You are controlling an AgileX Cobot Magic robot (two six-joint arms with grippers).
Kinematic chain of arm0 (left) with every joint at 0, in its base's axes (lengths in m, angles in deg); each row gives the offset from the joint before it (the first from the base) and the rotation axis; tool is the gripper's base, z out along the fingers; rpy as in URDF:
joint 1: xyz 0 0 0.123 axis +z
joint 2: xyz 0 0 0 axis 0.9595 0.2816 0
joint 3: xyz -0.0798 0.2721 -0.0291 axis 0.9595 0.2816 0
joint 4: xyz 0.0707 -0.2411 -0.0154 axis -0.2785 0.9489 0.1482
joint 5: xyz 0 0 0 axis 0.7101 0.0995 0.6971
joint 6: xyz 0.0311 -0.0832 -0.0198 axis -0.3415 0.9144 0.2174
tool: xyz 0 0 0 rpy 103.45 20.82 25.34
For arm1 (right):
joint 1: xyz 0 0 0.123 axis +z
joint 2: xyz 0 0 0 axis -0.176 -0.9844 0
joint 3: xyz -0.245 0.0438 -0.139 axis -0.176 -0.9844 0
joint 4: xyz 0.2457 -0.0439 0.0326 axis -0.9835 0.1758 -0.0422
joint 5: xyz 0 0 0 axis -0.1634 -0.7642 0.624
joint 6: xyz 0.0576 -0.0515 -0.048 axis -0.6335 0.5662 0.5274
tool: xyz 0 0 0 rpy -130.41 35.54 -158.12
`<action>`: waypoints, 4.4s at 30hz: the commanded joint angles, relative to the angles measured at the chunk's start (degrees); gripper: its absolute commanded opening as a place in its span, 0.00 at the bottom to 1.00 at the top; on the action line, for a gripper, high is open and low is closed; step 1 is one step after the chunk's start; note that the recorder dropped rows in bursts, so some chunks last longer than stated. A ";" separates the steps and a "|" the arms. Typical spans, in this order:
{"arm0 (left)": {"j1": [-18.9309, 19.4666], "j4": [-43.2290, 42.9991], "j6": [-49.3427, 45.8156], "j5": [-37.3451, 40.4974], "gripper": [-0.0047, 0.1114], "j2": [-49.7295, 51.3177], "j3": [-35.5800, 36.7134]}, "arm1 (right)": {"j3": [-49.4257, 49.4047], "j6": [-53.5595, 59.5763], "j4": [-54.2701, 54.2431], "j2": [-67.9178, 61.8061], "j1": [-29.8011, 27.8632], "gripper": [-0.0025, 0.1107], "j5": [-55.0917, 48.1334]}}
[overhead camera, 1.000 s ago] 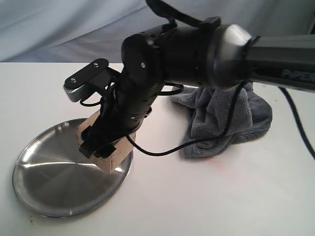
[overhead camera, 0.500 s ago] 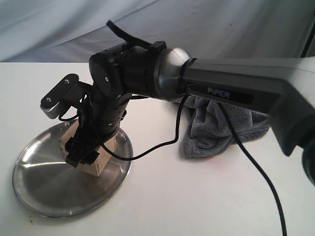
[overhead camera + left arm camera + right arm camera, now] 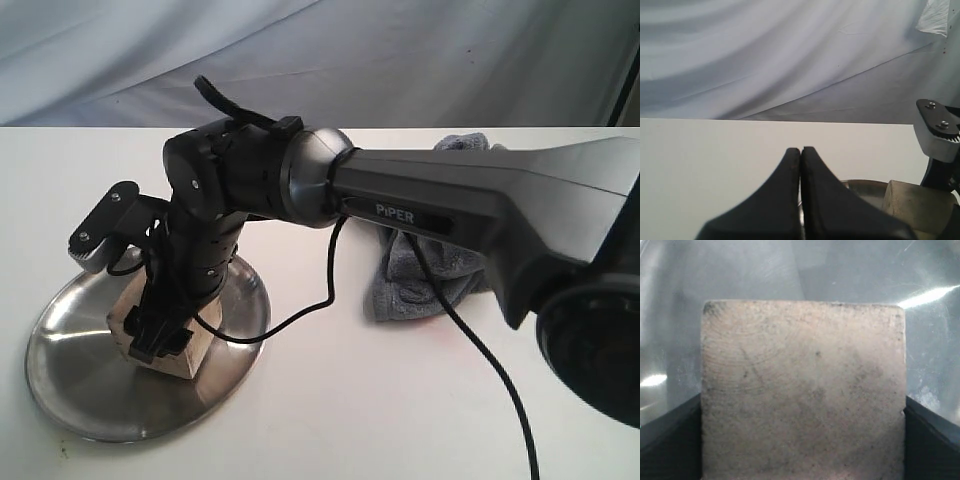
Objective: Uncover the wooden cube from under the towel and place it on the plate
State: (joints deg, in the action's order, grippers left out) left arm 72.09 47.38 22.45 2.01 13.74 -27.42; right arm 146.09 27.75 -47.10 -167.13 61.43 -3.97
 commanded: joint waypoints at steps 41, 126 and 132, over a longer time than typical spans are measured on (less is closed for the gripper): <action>-0.05 -0.04 0.17 -0.09 0.05 -0.09 0.25 | 0.86 2.89 -0.98 -0.56 0.64 0.88 1.30; -0.05 -0.04 0.10 -0.09 0.05 -0.09 0.25 | -65.90 -33.64 19.04 72.26 -51.94 0.02 53.88; -0.05 -0.04 0.10 -0.09 0.05 -0.09 0.25 | -70.93 -33.59 19.50 80.23 -51.94 0.02 57.18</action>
State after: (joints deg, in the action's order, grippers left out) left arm 72.09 47.38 22.45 2.01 13.74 -27.42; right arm 77.81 -6.27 -28.48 -90.39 9.98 51.03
